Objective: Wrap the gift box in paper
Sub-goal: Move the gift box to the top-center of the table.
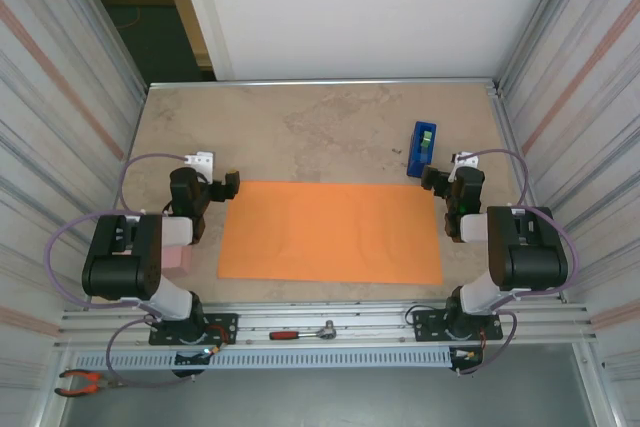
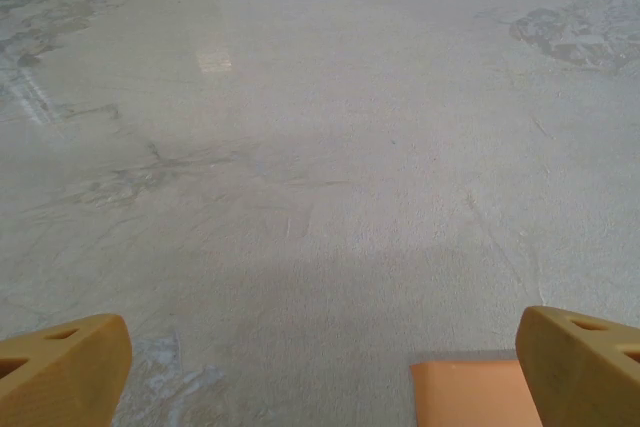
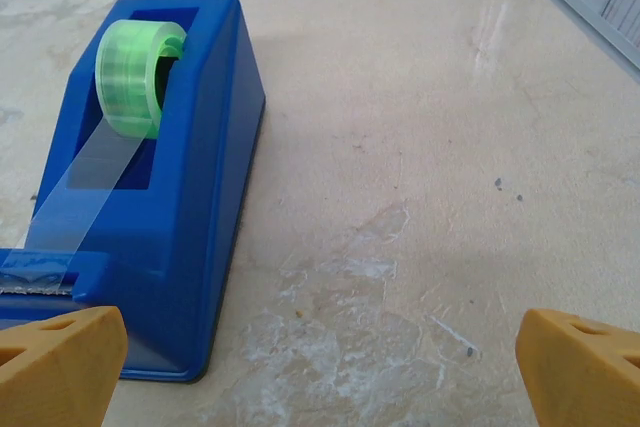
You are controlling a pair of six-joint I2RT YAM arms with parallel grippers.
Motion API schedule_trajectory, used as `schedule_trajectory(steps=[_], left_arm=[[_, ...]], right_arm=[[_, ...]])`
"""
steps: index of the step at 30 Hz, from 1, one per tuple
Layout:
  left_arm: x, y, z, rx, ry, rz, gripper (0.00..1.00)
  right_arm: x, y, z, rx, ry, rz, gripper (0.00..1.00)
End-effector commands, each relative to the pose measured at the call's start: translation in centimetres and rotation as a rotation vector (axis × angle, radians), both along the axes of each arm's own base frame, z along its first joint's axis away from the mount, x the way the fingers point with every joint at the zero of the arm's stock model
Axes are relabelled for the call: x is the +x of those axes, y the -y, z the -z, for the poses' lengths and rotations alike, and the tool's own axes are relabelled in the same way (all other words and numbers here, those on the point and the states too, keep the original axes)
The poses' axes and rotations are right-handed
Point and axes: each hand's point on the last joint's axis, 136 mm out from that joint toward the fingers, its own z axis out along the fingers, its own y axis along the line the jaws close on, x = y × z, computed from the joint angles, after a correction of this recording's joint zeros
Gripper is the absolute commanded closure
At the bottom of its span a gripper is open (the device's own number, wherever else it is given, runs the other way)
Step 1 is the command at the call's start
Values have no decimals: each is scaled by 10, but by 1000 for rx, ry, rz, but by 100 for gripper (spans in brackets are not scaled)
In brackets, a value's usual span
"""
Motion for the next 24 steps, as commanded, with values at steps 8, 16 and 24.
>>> schedule_trajectory(steps=[8,16,24], left_arm=[[2,-1,-7,1,25,6,1],[2,0,-6,1,23,7,1],[2,0,-6,2,24,8,1]], right_arm=[[6,-1,-8,-10,19,-23,2],[5,-1,-8,-10,19,-22,2],[5,-1,-8,-5,18,-24,2]])
